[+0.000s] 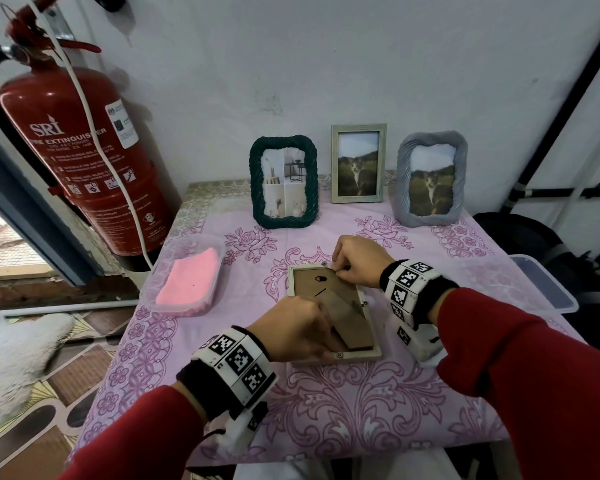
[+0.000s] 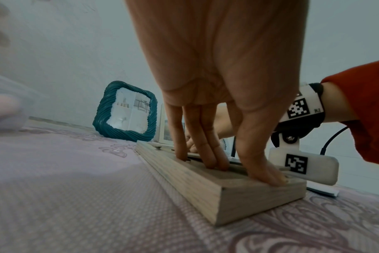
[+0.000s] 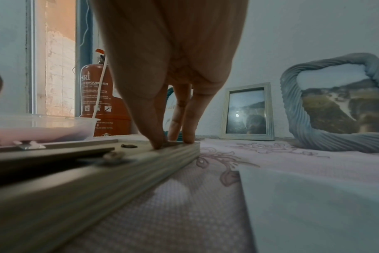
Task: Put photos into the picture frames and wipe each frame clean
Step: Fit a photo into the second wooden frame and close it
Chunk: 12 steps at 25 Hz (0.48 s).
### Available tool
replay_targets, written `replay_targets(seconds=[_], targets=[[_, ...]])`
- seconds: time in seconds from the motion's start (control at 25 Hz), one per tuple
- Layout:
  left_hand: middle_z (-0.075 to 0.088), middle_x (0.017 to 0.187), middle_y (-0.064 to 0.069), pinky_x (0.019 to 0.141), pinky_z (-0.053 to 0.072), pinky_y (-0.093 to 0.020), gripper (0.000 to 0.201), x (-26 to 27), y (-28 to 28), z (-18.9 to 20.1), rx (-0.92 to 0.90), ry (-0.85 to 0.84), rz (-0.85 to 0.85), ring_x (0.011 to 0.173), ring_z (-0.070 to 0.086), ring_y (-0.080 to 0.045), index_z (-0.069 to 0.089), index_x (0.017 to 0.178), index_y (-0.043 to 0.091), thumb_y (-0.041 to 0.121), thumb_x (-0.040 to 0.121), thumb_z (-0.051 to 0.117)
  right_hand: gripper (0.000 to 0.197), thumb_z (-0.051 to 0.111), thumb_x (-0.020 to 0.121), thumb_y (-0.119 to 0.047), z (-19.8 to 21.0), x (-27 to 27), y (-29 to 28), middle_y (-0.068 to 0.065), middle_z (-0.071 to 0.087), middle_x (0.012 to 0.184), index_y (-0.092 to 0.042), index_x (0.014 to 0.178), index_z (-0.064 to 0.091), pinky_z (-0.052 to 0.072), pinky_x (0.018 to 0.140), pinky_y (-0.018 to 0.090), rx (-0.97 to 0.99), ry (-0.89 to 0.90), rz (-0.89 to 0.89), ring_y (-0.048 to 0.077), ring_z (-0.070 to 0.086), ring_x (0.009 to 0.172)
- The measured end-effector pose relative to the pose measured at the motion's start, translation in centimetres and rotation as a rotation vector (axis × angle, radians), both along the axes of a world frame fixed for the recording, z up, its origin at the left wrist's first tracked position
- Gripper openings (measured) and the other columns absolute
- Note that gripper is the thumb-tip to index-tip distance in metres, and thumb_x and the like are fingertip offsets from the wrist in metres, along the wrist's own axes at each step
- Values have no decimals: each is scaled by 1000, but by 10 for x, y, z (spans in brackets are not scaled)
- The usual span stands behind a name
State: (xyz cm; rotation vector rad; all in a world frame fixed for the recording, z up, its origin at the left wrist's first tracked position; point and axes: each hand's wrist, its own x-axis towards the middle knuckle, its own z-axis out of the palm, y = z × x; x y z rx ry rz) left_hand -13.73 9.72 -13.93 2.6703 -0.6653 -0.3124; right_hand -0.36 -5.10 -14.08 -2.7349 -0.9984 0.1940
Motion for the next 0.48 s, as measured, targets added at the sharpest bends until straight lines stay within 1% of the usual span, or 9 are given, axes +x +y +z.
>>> replay_targets(seconds=[0.08,0.16,0.24,0.36,0.48], targets=[[62,107,4,81,40,-24,20,1,-2,0,32,19,15,97,56,-12,74,88,20,33,74,74,16,62,83,-14,-1,1,-2,5,66,106,-9,90,76,45,76,27,25,15,13,22,60,98],[61,109,2,85,42,-29,23,3,-3,0,69,37,24,99,56,-15,73,90,17,34,74,74,16,66,82,-12,-1,2,-5,4,70,105,-10,94,76,40,74,19,83,59,-13,19,62,99],[60,111,0,86,42,-30,26,4,-3,0,83,52,29,100,56,-17,72,92,14,33,75,73,17,69,78,-9,-3,3,-7,4,71,103,-11,94,75,42,76,17,161,99,-66,17,62,98],[59,112,-2,86,41,-28,27,5,-3,-1,87,66,29,102,55,-17,72,94,12,31,75,73,15,71,77,-7,-7,2,-9,7,71,101,-8,91,74,49,85,25,234,125,-108,18,63,98],[60,112,-2,82,37,-23,25,8,-3,0,71,84,31,102,54,-16,72,93,12,31,76,73,11,72,77,-8,-9,2,-11,9,72,96,-5,87,74,50,87,32,258,132,-110,21,64,95]])
